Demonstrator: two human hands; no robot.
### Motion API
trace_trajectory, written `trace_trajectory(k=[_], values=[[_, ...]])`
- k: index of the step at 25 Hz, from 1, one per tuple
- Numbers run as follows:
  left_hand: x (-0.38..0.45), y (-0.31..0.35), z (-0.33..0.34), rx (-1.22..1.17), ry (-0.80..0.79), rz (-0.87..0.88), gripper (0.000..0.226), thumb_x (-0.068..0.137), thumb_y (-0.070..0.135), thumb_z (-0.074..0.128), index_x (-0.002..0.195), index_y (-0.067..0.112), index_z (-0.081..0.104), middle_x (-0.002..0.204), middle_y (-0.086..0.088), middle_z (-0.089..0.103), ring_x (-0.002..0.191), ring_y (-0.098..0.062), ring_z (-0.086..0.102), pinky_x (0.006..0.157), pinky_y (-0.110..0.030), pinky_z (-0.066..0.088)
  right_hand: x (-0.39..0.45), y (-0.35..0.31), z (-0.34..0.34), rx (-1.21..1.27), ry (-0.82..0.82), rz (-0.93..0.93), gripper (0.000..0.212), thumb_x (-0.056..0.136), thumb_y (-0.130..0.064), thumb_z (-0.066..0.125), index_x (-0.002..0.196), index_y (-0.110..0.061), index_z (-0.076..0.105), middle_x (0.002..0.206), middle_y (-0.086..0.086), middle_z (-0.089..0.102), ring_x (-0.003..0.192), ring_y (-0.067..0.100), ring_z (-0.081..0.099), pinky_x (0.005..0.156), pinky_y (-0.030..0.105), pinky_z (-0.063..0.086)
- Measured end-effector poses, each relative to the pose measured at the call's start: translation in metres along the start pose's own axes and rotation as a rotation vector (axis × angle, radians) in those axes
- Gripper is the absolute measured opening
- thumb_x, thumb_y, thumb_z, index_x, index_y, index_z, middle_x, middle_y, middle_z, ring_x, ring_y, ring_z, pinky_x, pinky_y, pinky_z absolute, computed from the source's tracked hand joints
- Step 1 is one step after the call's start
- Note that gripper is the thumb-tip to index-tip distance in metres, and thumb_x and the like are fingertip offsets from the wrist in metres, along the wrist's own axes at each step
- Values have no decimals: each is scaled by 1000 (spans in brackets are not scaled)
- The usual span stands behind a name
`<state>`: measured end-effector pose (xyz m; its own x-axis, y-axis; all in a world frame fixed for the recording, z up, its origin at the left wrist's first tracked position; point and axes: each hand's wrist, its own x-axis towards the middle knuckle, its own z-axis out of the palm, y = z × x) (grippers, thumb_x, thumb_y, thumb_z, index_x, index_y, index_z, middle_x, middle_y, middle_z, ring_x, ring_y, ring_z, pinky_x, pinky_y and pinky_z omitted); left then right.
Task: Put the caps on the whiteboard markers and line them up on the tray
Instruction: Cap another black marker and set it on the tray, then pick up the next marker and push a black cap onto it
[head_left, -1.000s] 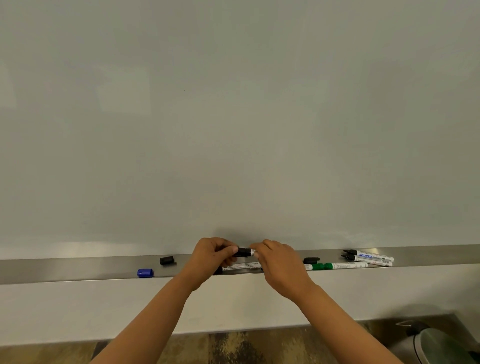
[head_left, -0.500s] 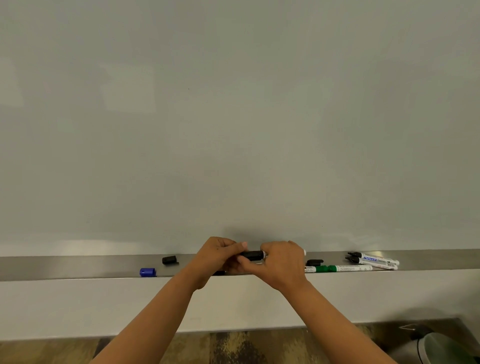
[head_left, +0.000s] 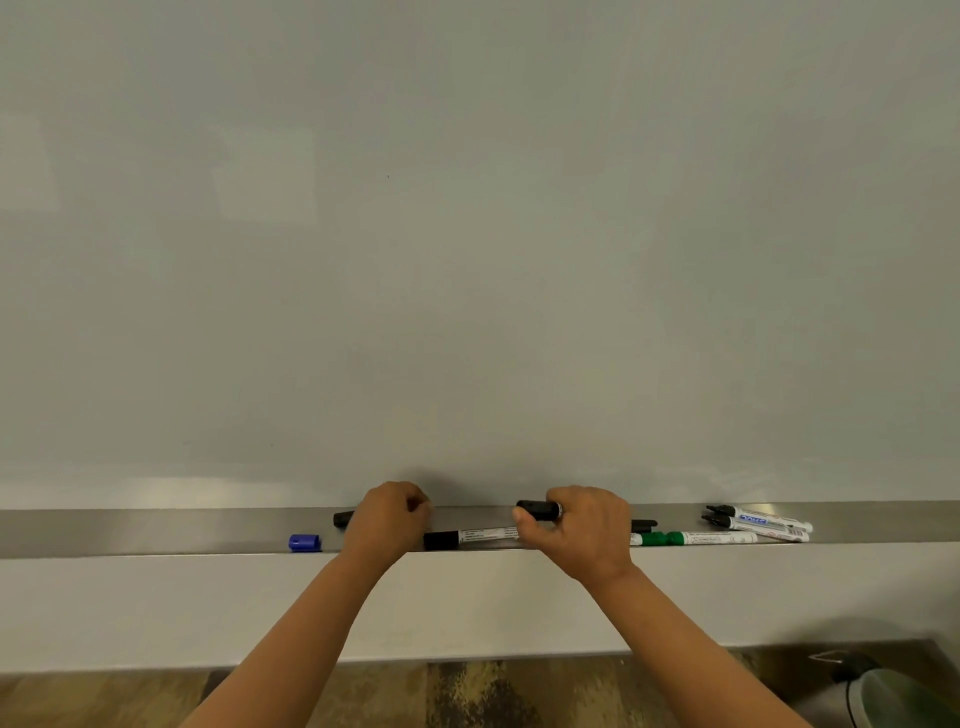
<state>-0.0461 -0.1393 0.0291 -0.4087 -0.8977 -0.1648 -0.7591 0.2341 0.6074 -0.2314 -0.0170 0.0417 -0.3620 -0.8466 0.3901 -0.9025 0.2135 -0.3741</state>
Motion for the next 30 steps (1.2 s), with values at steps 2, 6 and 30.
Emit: trace_trajectory(k=[2,6,30], values=[[3,-8,-5,139,112,-30,21,91,18,46,100,14,66,94,-7,70,72,-20,56,67,-27,47,2,9,6,-12,-104,30,59,74,-72,44,54,-17,47,44,-6,44,45,14,45,41,22,22],[7,-20,-12,384,114,-78,25,89,11,45,105,16,63,100,-7,70,86,-24,64,73,-29,50,-2,21,22,-28,-243,-86,27,94,-42,43,98,-17,53,83,3,64,74,21,56,59,27,33],[1,-43,-4,518,16,-43,16,86,4,49,93,16,58,95,-4,64,87,-20,65,78,-26,51,-4,35,33,-118,-367,25,28,88,-6,46,110,-18,57,100,10,66,92,27,57,78,31,43]])
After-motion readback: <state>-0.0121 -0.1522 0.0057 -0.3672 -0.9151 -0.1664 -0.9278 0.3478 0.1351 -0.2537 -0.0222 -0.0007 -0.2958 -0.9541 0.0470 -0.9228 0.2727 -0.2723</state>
